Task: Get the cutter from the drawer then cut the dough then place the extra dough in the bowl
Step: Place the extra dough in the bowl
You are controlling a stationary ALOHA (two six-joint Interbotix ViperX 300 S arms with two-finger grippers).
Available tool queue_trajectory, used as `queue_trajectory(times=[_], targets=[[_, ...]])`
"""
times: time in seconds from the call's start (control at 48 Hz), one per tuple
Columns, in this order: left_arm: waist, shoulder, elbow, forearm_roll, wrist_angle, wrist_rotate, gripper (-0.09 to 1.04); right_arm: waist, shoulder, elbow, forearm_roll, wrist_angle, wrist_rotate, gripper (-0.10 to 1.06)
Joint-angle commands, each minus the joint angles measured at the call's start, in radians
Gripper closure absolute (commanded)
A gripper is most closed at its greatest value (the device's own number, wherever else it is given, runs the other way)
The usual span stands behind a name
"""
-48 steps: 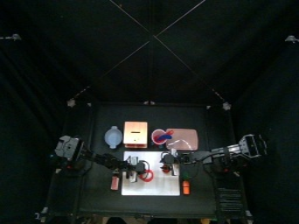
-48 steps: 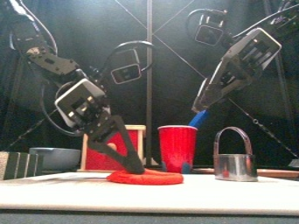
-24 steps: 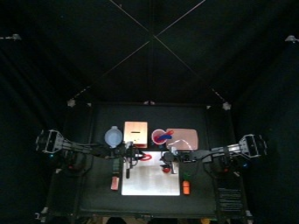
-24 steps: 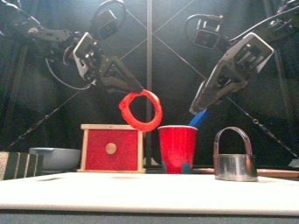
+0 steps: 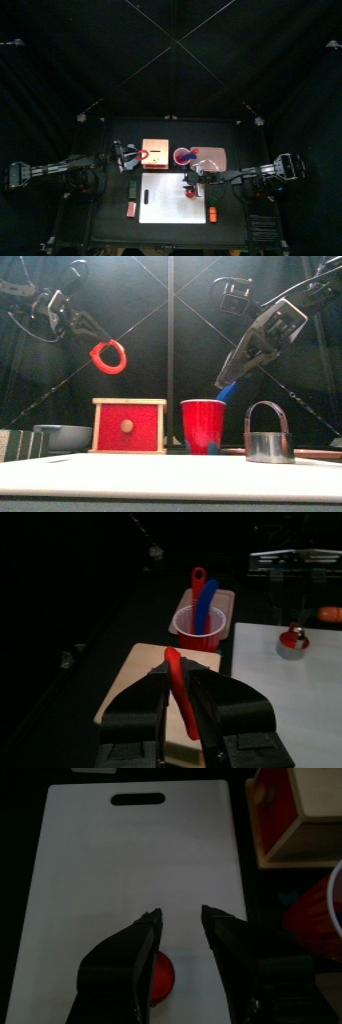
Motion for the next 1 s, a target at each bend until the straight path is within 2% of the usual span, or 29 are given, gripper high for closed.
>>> queue_trajectory(times=[0.021,0.167,0.354,0.521,0.646,0.917,1.0], targets=[[0.074,-0.003,0.034,-0.014,0.003,-0.002,0.35,-0.008,-0.011,-0.003,-0.003,-0.008,0.0,0.21],[0.074,0.057,0.077,-0.026,-0.002,-0.005,0.33,-0.009,-0.011,0.005,-0.003,-0.009,0.0,0.21],[0.04,0.167,0.071,-0.026,-0.008,-0.005,0.29,-0.017,-0.009,0.009,-0.005,-0.008,0.0,0.21],[0.025,0.179,0.087,-0.058,-0.048,-0.008,0.16,-0.017,-0.009,0.011,0.002,-0.008,0.002,0.21],[0.049,0.178,0.107,-0.172,-0.052,-0.009,0.08,-0.017,-0.009,0.015,0.002,-0.008,0.002,0.21],[0.072,0.178,0.112,-0.551,-0.051,-0.009,0.08,-0.023,-0.009,0.015,-0.003,-0.008,0.0,0.21],[0.072,0.178,0.114,-0.626,-0.043,-0.005,0.08,-0.025,-0.009,0.014,-0.002,-0.008,0.002,0.21]])
